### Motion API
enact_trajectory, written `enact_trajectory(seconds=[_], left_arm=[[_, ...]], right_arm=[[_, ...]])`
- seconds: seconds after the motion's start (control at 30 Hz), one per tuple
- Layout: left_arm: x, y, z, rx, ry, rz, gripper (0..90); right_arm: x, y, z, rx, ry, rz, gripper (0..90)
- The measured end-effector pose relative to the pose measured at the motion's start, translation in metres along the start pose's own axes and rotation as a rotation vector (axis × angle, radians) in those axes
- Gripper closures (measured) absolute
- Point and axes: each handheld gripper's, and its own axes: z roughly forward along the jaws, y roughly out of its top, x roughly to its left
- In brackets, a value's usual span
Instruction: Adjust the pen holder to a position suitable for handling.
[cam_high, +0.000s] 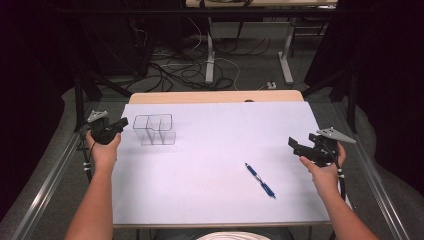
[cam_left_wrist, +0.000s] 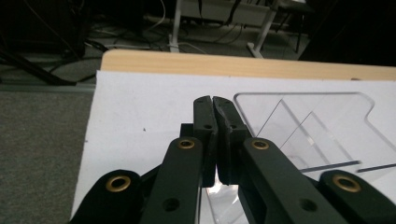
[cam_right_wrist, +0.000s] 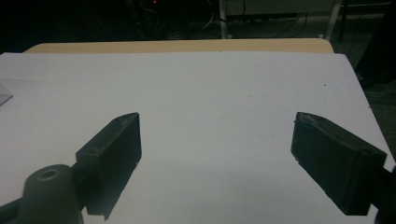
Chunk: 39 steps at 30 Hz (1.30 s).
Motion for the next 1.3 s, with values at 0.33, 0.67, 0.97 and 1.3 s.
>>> enact_trajectory(seconds=[0.33, 0.67, 0.97, 1.3], left_arm=[[0.009, -0.011, 0.028, 0.047, -0.031, 0.059, 89.5], [0.008, -0.014, 0.038, 0.048, -0.087, 0.125, 89.8], [-0.004, -0.014, 0.041, 0.049, -0.113, 0.129, 89.8], [-0.045, -0.015, 0.052, 0.074, -0.147, 0.145, 89.8]], right_arm=[[0.001, -0.002, 0.003, 0.015, 0.001, 0.024, 15.9], [-0.002, -0.004, 0.004, 0.021, 0.008, 0.043, 16.2], [-0.004, -0.005, 0.006, 0.022, 0.011, 0.047, 16.6], [-0.004, -0.006, 0.006, 0.025, 0.007, 0.055, 17.0]])
